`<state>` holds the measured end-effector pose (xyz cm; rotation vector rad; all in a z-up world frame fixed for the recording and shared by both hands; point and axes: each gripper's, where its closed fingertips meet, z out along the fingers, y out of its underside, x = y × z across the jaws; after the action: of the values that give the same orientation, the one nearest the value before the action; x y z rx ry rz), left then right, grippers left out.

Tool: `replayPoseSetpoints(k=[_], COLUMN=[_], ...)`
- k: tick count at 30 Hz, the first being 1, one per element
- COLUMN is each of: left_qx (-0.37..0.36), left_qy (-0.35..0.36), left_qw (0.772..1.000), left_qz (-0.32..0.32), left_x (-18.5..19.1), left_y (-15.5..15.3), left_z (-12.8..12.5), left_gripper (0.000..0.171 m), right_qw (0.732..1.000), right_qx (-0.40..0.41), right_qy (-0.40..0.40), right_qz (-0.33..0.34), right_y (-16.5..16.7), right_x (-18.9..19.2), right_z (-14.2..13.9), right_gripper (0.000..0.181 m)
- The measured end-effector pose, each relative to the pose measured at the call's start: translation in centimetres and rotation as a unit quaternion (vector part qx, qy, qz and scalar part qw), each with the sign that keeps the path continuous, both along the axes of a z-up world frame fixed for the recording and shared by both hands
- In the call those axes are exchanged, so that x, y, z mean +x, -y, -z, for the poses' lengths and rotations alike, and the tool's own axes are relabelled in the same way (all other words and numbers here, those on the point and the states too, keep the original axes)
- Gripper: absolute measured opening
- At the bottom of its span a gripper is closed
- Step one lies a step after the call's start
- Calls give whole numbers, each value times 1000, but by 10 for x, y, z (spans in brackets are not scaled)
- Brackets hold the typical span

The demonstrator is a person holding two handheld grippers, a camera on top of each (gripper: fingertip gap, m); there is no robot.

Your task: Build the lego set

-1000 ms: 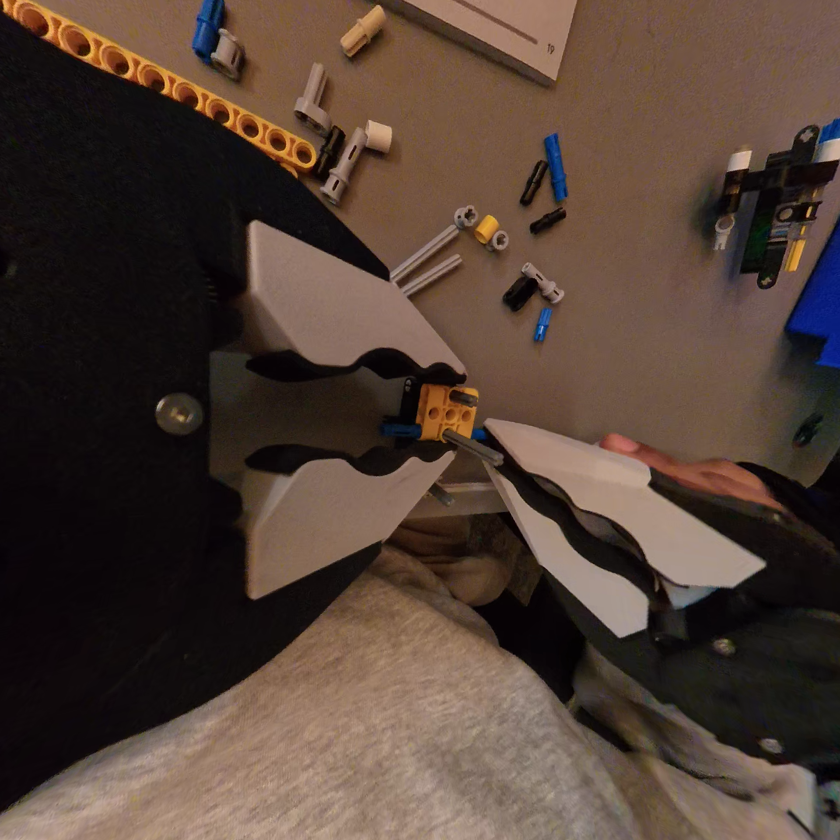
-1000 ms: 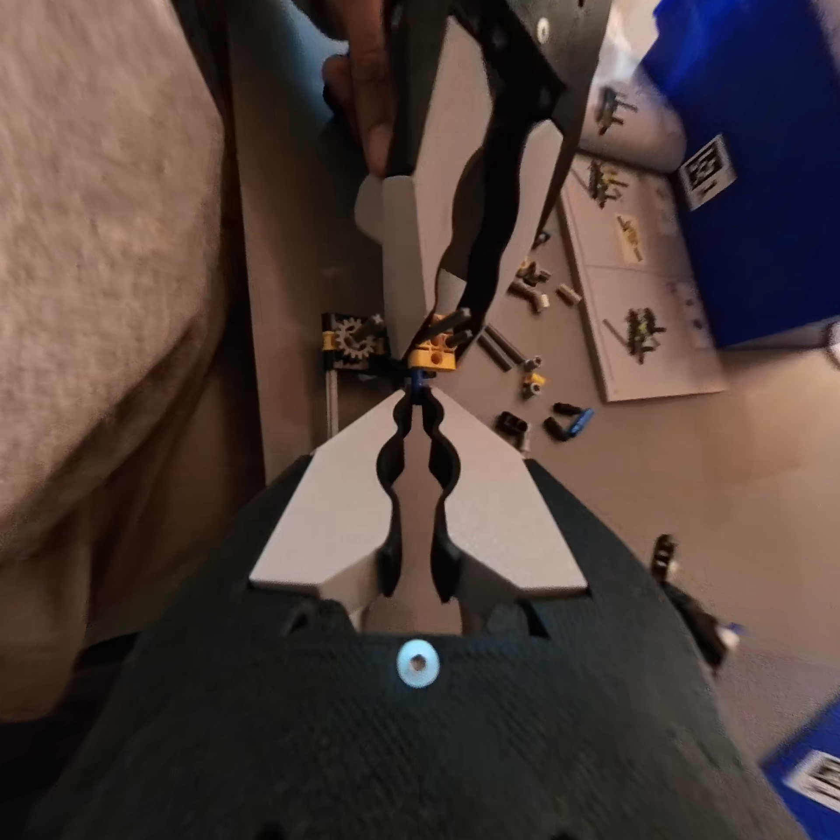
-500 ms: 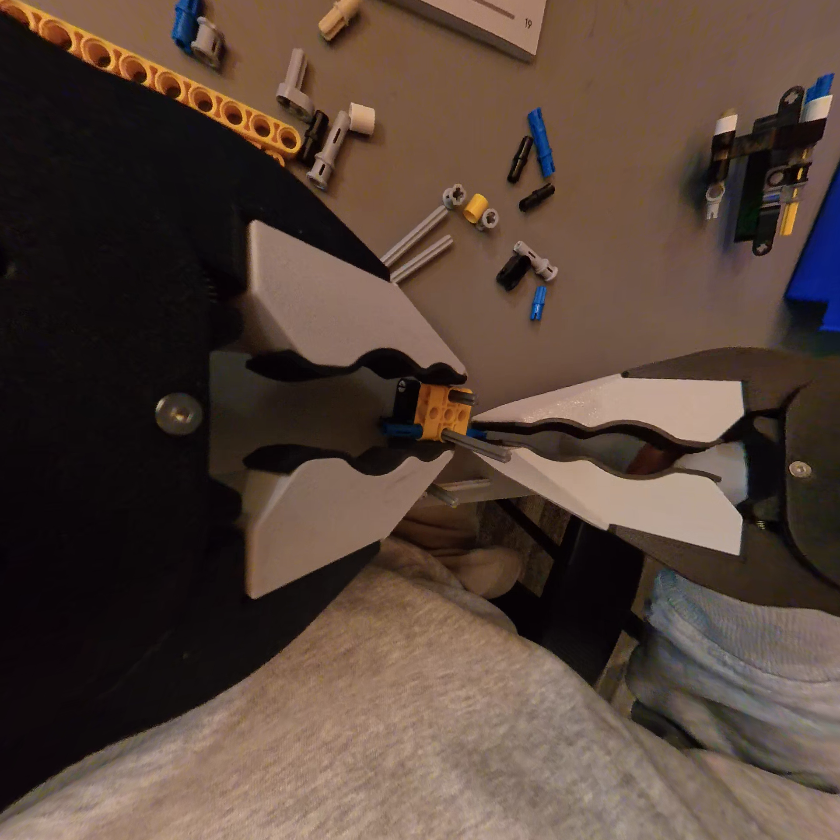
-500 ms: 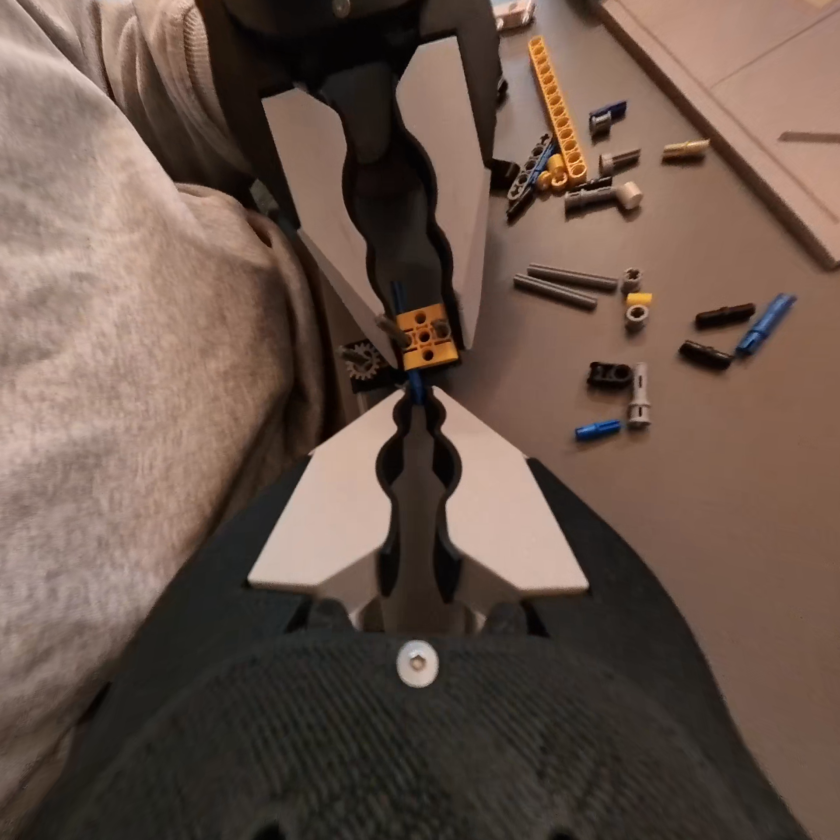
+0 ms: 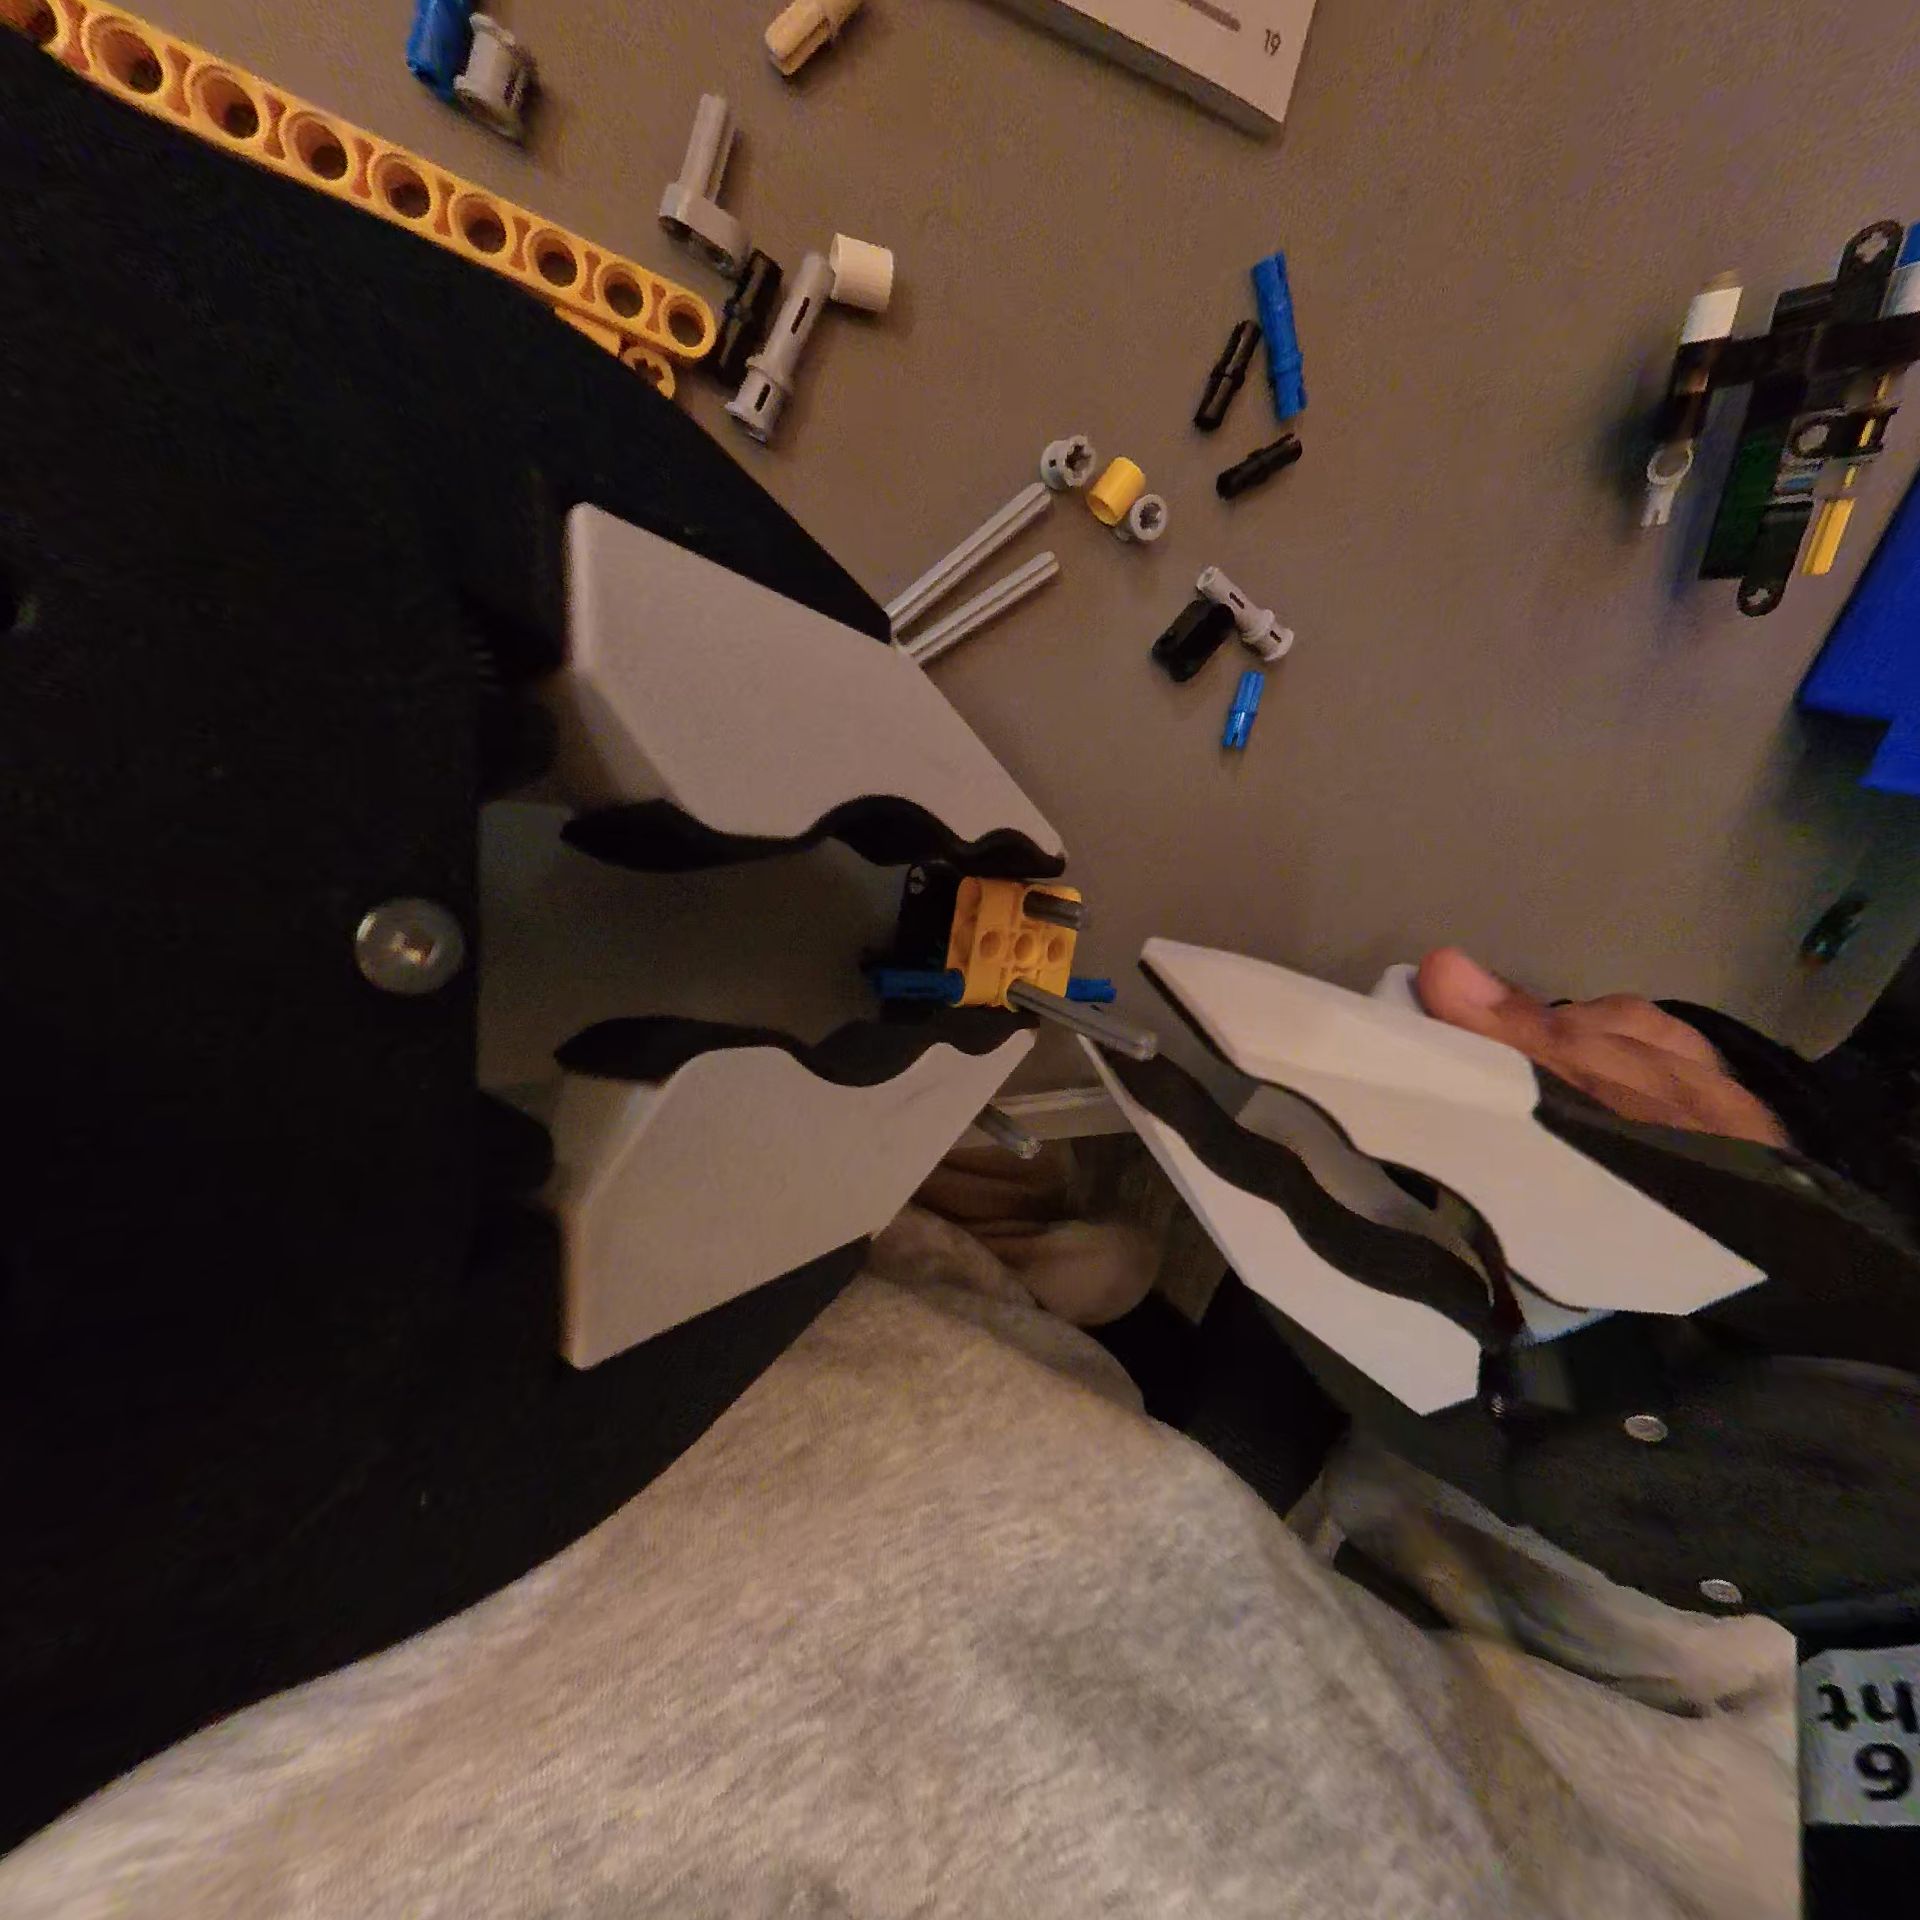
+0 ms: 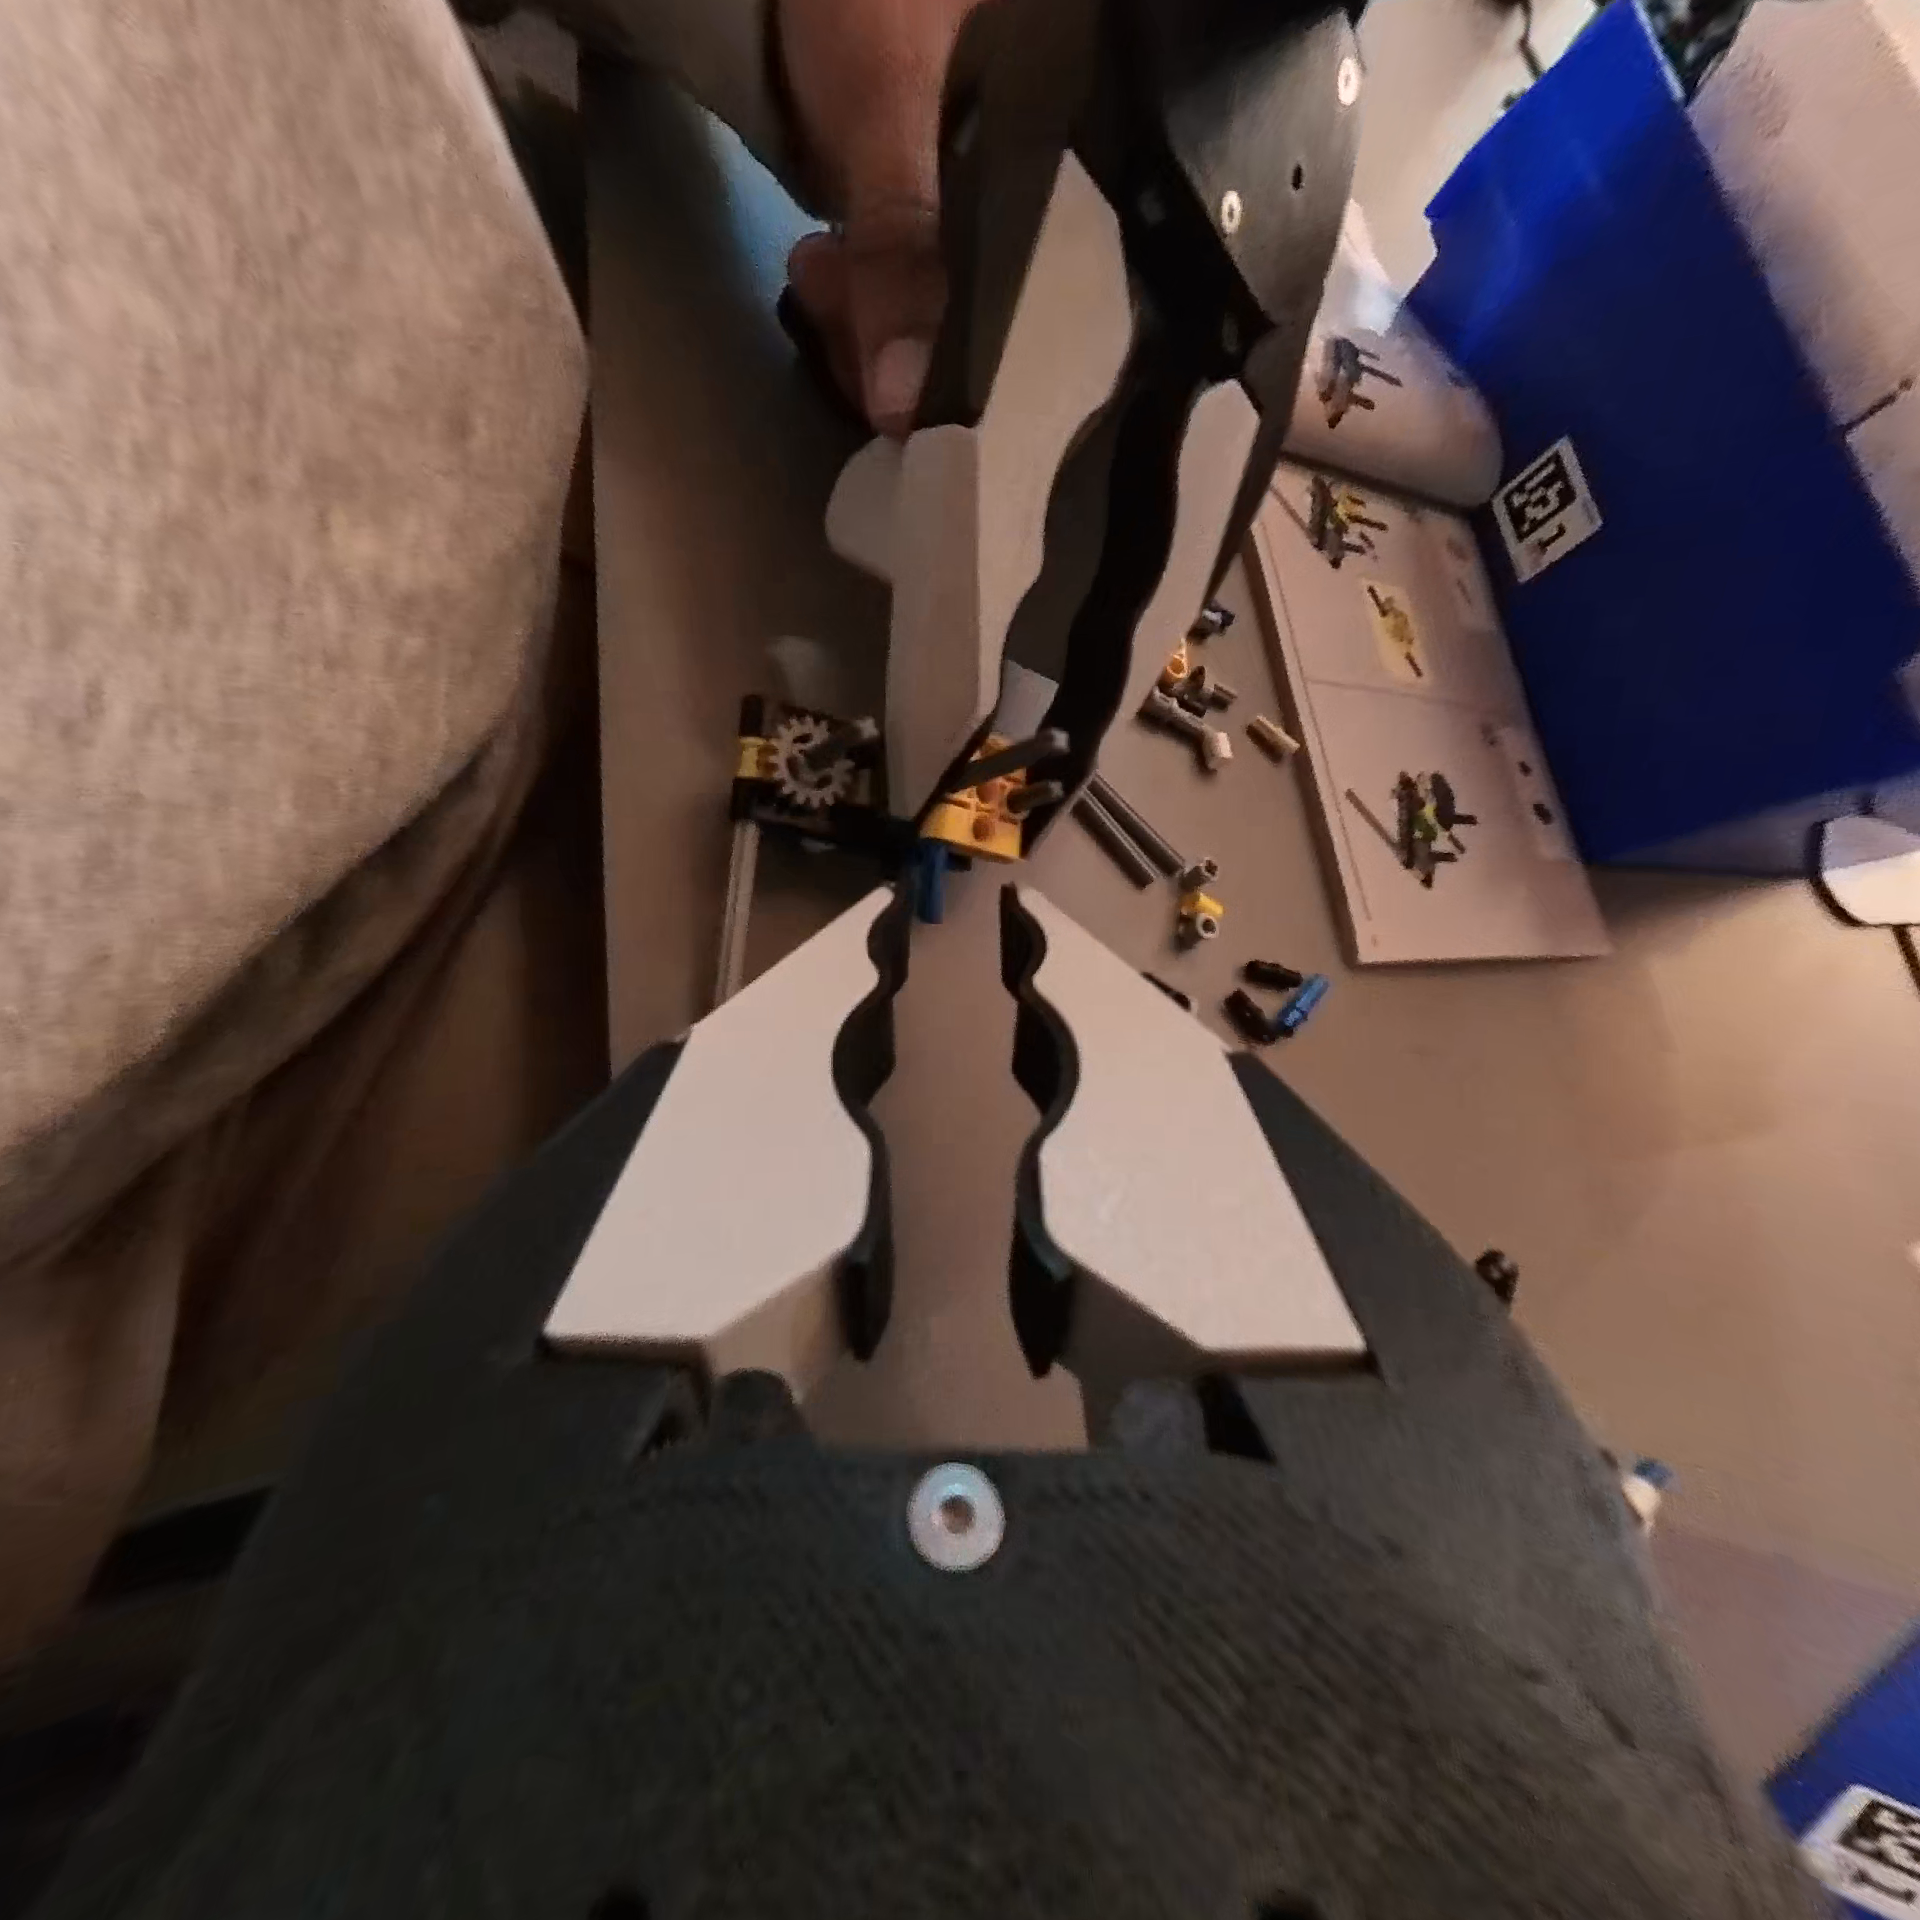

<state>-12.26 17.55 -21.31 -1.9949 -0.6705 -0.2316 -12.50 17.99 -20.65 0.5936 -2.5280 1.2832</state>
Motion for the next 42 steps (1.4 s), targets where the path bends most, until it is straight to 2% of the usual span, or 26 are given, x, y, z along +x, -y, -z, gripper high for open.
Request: replayPoseSetpoints(k=[7,11,18,24,27,36,37,39,42], left_qx=[-5,-6,-13,-19,-19,-28,-27,-21,-9], left_qy=[0,-1,-15,-32,-38,-51,-52,-46,-40], left_qw=[1000,1000,1000,999,999,998,998,999,999], left_qz=[-1,1,14,30,34,27,20,18,17], left_x=[0,1,5,10,12,10,8,9,13], left_y=[0,0,-2,-4,-4,-4,-3,-1,4], left_z=[1,2,2,2,1,1,1,0,-3], left_gripper=[23,23,23,23,23,23,25,45,56], right_qw=[998,999,994,962,950,949,950,953,957], right_qx=[12,14,37,61,67,68,65,60,52], right_qy=[-54,-49,101,266,303,309,304,296,285], right_qz=[-9,-6,11,21,21,20,20,18,17], right_y=[3,4,2,-1,-1,-1,-1,0,1], right_x=[2,3,8,16,18,18,17,17,18], right_z=[8,8,8,8,8,10,10,9,5], right_gripper=[4,3,3,2,3,3,3,3,11])
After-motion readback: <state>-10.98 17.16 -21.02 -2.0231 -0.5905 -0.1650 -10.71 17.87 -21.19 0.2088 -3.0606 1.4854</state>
